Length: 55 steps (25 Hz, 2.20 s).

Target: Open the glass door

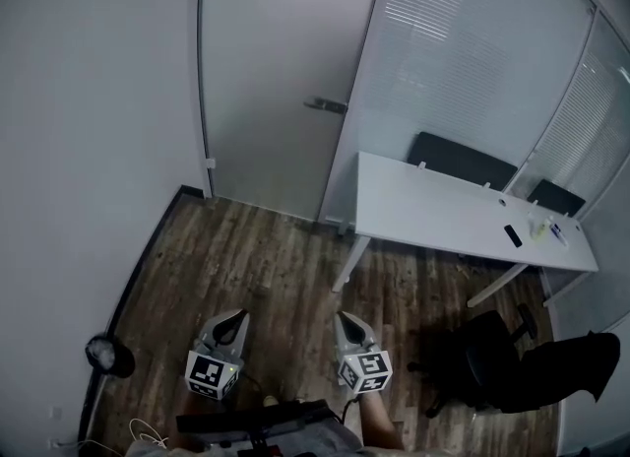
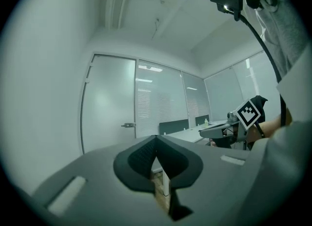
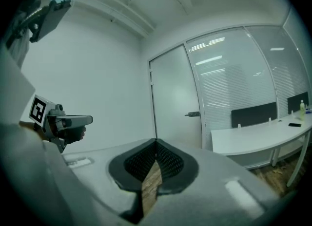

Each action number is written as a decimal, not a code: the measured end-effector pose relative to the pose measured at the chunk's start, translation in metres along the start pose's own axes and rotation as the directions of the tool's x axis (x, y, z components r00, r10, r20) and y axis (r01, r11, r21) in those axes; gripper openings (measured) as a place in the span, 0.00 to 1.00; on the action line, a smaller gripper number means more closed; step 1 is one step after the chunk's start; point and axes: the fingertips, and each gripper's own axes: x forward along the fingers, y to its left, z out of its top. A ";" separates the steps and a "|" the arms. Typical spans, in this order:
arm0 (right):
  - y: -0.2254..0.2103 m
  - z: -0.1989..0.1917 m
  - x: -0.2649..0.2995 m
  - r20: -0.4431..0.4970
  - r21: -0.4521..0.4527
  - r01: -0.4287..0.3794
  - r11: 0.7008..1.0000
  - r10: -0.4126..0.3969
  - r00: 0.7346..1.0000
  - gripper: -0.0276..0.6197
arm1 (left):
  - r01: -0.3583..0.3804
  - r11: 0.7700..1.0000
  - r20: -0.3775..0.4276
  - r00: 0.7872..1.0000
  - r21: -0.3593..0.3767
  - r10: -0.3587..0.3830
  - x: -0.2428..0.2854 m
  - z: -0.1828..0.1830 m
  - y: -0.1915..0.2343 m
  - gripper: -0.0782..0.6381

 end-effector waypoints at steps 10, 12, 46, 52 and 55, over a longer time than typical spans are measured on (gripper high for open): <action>-0.002 -0.004 0.015 -0.020 -0.005 -0.007 1.000 0.007 1.000 0.05 | 0.016 0.999 0.001 1.000 -0.028 -0.016 0.014 -0.001 0.010 0.11; -0.011 -0.001 0.025 -0.019 -0.007 -0.007 1.000 0.007 1.000 0.05 | 0.015 0.999 -0.001 1.000 -0.029 -0.015 0.026 -0.003 0.014 0.11; -0.155 0.030 0.270 -0.049 0.033 -0.133 0.991 0.134 0.990 0.05 | -0.098 0.995 -0.031 0.995 0.013 0.098 0.274 -0.008 0.143 0.11; -0.162 0.030 0.292 -0.044 0.046 -0.127 0.991 0.129 0.991 0.05 | -0.100 0.995 -0.044 0.994 0.018 0.100 0.292 -0.012 0.156 0.11; -0.166 0.030 0.305 -0.049 0.055 -0.125 0.991 0.128 0.991 0.05 | -0.093 0.996 -0.047 0.994 0.014 0.094 0.304 -0.013 0.163 0.12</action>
